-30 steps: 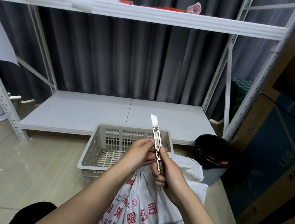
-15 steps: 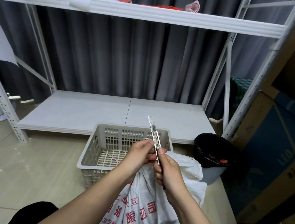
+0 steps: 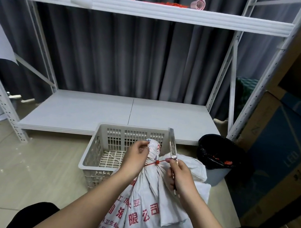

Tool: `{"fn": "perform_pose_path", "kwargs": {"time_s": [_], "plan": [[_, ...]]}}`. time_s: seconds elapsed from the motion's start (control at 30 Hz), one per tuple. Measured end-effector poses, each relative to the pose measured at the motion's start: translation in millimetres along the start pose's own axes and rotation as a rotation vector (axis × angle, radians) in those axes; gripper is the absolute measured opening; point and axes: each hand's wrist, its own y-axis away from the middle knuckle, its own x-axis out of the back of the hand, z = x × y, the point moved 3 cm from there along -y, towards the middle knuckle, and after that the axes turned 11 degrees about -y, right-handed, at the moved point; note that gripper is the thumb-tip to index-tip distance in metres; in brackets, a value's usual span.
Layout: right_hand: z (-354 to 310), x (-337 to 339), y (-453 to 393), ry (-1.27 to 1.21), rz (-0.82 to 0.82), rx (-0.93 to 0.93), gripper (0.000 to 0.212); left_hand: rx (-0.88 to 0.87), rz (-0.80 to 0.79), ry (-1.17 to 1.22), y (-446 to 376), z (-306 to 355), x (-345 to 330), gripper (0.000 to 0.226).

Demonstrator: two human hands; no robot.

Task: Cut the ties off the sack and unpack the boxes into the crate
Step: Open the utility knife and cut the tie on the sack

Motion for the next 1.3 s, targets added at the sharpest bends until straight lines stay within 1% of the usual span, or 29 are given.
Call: {"fn": "perform_pose_path", "kwargs": {"time_s": [0.03, 0.07, 0.13, 0.2, 0.23, 0.3, 0.4, 0.47, 0.57, 0.6, 0.7, 0.8, 0.87, 0.93, 1.03, 1.13, 1.17, 1.23, 1.3], "plan": [[2.6, 4.8, -2.3, 0.05, 0.034, 0.02, 0.016, 0.032, 0.024, -0.062, -0.6, -6.0, 0.3, 0.036], [5.9, 8.4, -4.3, 0.09, 0.053, 0.029, 0.016, 0.085, 0.014, -0.103, -1.2, -10.7, -1.4, 0.044], [13.3, 13.1, -7.8, 0.135, 0.072, 0.024, 0.018, 0.238, -0.058, -0.123, -3.2, -18.8, -7.8, 0.066], [17.9, 13.1, -8.3, 0.135, 0.062, 0.026, 0.021, 0.383, -0.144, -0.014, -4.6, -24.2, -13.9, 0.083], [19.7, 12.4, -7.7, 0.13, 0.054, 0.03, 0.022, 0.436, -0.188, 0.046, -4.7, -25.8, -17.4, 0.085], [23.4, 12.8, -5.7, 0.139, 0.05, 0.051, 0.019, 0.478, -0.255, 0.127, -8.7, -31.1, -26.1, 0.079], [31.2, 14.5, -5.7, 0.166, 0.052, 0.108, 0.007, 0.454, -0.257, 0.242, -22.7, -40.4, -38.5, 0.062], [38.5, 17.2, -7.9, 0.267, 0.086, 0.151, 0.02, 0.442, -0.253, 0.289, -29.3, -44.6, -43.0, 0.057], [47.6, 15.3, -7.2, 0.41, 0.135, 0.193, 0.037, 0.413, -0.233, 0.302, -32.4, -47.9, -41.0, 0.038], [50.2, 14.3, -5.7, 0.441, 0.141, 0.211, 0.04, 0.405, -0.235, 0.317, -32.9, -48.8, -40.2, 0.039], [49.5, 9.3, 2.0, 0.511, 0.146, 0.273, 0.045, 0.446, -0.248, 0.304, -32.9, -50.2, -37.0, 0.06], [46.1, 5.2, 9.4, 0.607, 0.166, 0.33, 0.054, 0.512, -0.265, 0.288, -22.6, -48.8, -31.1, 0.059], [45.1, 2.1, 13.8, 0.644, 0.168, 0.366, 0.062, 0.544, -0.271, 0.28, -15.0, -52.8, -29.9, 0.077], [45.9, -0.4, 17.0, 0.647, 0.165, 0.379, 0.066, 0.56, -0.218, 0.314, -7.5, -59.4, -27.8, 0.092], [49.1, -1.7, 19.6, 0.585, 0.135, 0.376, 0.059, 0.566, -0.115, 0.323, 1.9, -70.3, -24.9, 0.1], [53.9, 2.8, 18.4, 0.454, 0.126, 0.35, 0.051, 0.562, -0.047, 0.293, 6.1, -76.3, -25.1, 0.097], [54.3, 4.5, 18.3, 0.43, 0.134, 0.342, 0.048, 0.552, -0.064, 0.298, 5.6, -76.5, -25.8, 0.094], [52.2, 6.7, 18.1, 0.408, 0.153, 0.338, 0.044, 0.535, -0.205, 0.306, 5.4, -71.0, -25.5, 0.081], [50.1, 8.9, 17.1, 0.369, 0.162, 0.329, 0.04, 0.472, -0.376, 0.343, 6.2, -59.7, -22.4, 0.054]]}}
